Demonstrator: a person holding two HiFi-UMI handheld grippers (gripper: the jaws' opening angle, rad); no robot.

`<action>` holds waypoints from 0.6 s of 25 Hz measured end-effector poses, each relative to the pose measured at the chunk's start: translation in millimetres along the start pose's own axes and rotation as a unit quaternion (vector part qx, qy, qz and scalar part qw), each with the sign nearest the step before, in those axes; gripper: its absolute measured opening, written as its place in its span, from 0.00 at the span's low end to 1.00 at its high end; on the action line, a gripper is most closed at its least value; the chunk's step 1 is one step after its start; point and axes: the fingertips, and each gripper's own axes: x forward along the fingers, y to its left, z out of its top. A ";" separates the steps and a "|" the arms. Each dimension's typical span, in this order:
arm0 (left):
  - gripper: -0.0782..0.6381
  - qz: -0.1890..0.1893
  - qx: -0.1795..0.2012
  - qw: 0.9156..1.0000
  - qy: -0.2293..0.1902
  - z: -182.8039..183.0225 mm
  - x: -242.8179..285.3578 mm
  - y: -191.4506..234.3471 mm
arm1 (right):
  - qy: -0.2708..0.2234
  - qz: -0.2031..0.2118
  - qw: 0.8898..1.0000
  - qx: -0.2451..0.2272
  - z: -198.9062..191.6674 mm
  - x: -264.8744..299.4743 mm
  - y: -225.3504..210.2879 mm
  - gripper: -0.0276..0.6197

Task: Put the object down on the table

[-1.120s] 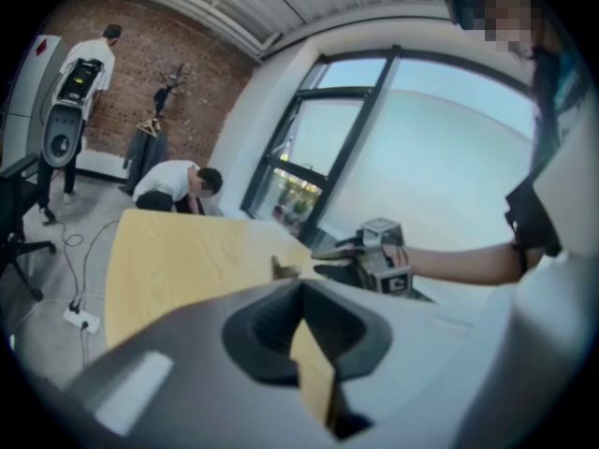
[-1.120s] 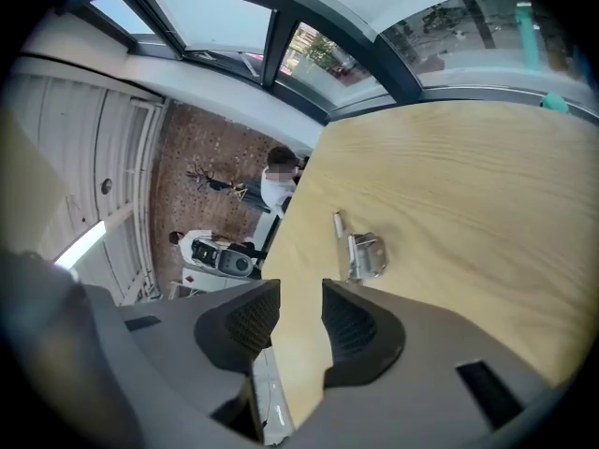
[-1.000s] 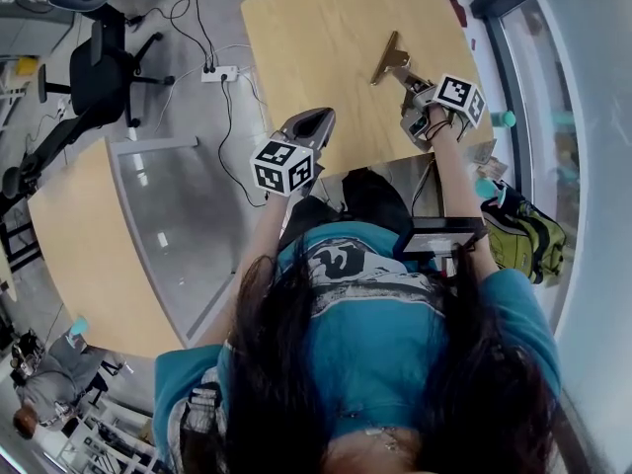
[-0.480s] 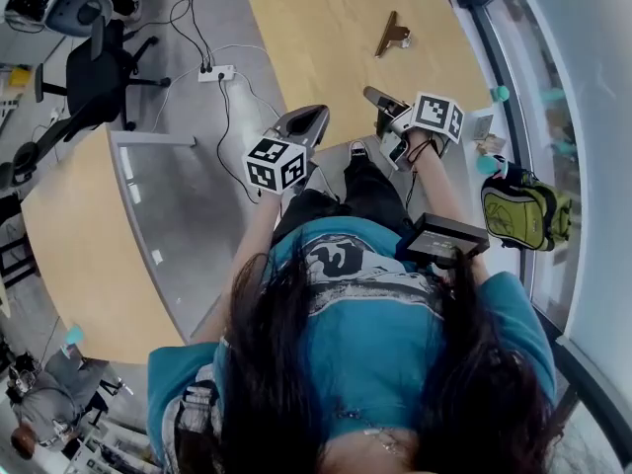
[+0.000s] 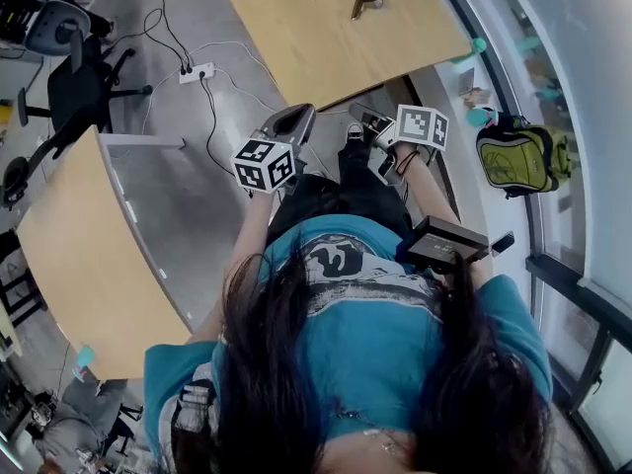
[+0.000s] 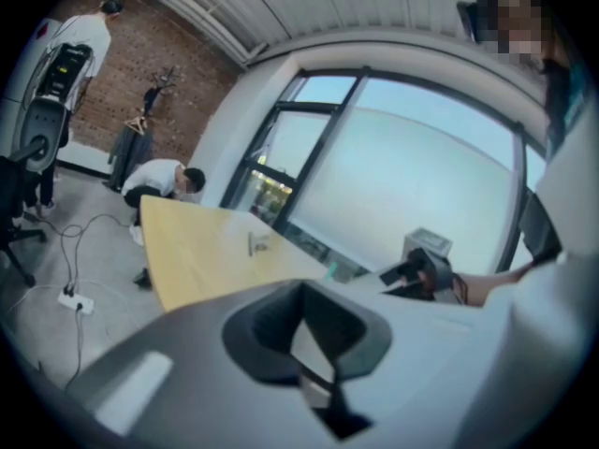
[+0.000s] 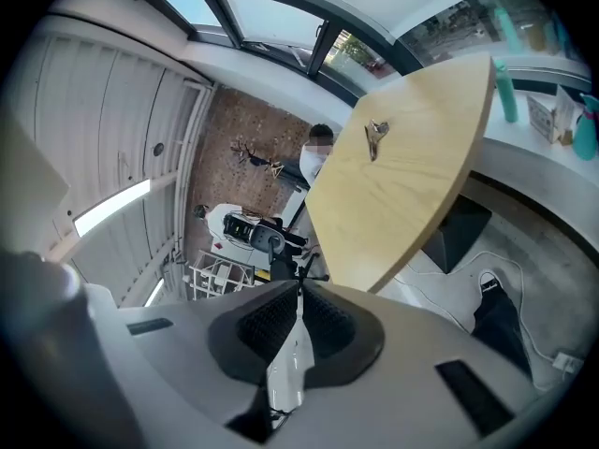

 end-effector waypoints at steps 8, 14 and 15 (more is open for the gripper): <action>0.11 -0.010 0.008 1.000 0.000 -18.0 -16.9 -38.5 | -0.011 -0.009 1.000 0.006 -41.1 -43.5 -7.6 0.08; 0.11 -0.003 0.010 1.000 0.009 -30.1 -30.2 -56.6 | -0.015 -0.001 1.000 0.005 -55.2 -60.2 -3.7 0.08; 0.11 -0.002 0.013 1.000 0.012 -33.4 -32.0 -61.3 | -0.014 0.000 1.000 0.005 -59.5 -65.4 -4.0 0.08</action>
